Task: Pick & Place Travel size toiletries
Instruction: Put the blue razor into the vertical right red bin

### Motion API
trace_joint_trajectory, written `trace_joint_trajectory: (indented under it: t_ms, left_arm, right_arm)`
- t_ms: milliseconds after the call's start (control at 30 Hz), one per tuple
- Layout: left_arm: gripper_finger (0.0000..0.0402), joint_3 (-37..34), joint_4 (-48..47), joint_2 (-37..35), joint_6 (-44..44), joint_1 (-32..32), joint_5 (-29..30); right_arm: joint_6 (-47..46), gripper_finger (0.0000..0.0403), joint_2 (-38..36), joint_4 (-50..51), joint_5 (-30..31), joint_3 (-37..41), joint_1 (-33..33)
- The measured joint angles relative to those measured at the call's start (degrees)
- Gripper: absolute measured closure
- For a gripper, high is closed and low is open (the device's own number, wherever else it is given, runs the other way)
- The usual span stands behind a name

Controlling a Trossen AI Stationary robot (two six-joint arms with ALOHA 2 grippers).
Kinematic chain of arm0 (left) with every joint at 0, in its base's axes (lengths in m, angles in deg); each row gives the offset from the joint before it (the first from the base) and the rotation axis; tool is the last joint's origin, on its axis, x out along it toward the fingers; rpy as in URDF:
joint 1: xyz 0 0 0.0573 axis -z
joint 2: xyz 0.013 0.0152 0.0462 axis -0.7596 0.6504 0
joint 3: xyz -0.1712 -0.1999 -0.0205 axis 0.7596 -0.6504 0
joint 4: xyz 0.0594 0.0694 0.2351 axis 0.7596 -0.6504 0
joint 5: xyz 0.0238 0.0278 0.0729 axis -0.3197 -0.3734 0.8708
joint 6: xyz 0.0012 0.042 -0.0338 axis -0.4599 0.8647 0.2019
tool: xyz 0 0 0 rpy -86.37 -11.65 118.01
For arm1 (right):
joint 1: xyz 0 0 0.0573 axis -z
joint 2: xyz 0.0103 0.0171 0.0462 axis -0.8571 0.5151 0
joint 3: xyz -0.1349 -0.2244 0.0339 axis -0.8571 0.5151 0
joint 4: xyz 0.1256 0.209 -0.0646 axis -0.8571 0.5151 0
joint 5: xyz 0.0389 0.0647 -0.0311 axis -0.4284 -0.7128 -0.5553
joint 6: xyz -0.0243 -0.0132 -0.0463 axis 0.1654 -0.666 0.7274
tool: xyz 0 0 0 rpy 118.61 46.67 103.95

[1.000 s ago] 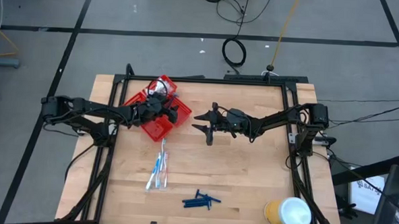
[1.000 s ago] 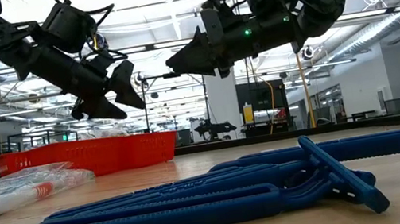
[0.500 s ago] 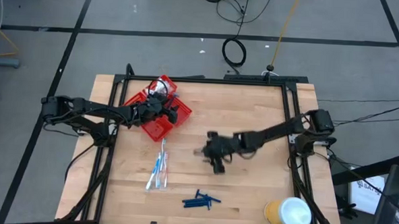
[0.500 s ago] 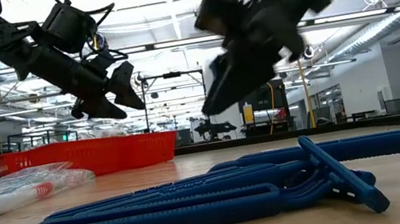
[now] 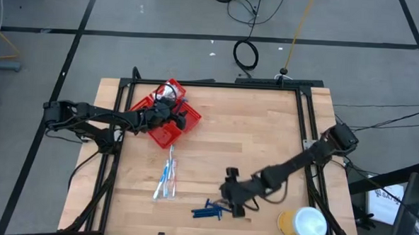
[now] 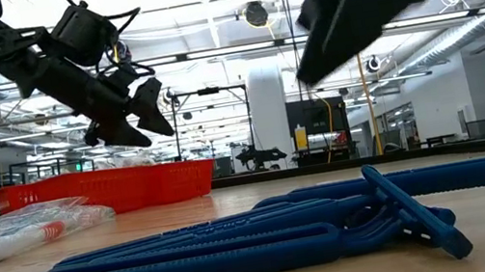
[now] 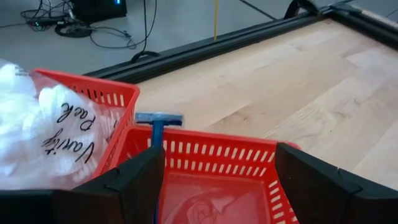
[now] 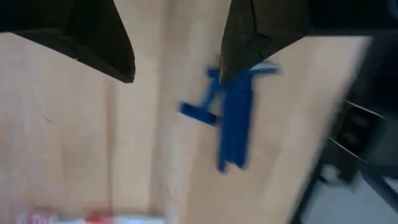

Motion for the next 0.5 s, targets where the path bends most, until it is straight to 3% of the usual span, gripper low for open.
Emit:
trace_joint_trajectory:
  t_ms: [233,500]
  left_arm:
    - [0.0103,0.0,-2.0,0.0,-2.5,0.0,0.0]
    - [0.0103,0.0,-1.6,0.0,-2.6,0.0,0.0]
  right_arm:
    - [-13.3,0.0179,2.8,3.4,4.6,-2.2,-6.8]
    - [-15.0,0.0179,9.5,2.1,4.5,-2.3,-5.6]
